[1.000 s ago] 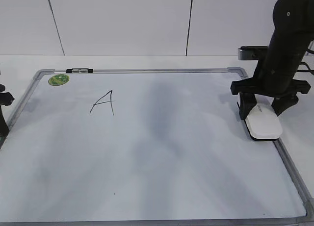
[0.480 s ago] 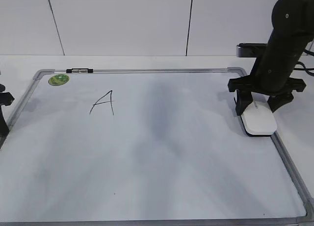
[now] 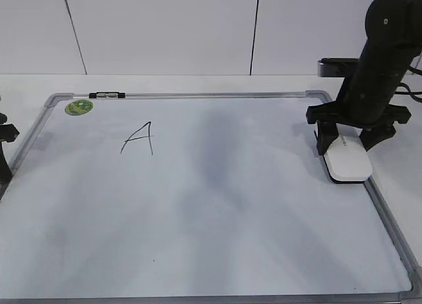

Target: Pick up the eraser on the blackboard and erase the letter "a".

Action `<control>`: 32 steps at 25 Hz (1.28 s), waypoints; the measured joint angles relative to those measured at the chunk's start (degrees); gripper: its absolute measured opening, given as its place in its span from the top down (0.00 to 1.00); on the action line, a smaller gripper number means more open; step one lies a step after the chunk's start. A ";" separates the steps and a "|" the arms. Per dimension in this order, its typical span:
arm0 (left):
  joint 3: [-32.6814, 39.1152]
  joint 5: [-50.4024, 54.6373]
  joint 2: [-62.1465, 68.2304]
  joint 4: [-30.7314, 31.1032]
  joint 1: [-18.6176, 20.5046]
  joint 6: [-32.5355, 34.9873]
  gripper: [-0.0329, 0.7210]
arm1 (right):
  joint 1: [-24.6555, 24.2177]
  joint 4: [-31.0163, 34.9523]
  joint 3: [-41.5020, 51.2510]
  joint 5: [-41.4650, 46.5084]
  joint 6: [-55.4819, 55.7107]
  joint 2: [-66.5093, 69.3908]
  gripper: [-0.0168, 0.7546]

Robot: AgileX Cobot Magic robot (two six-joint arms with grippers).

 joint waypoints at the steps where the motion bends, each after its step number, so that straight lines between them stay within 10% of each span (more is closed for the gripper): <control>1: 0.00 0.00 0.00 0.00 0.00 0.00 0.93 | 0.00 0.00 0.00 0.00 0.00 0.00 0.24; 24: 0.00 0.00 0.00 0.00 0.00 0.00 0.90 | 0.00 -0.39 -6.66 5.24 -0.11 -1.19 0.20; 32: -5.82 2.64 0.00 0.48 0.00 0.00 0.52 | 0.00 -0.39 -7.30 6.88 -0.97 -2.00 0.21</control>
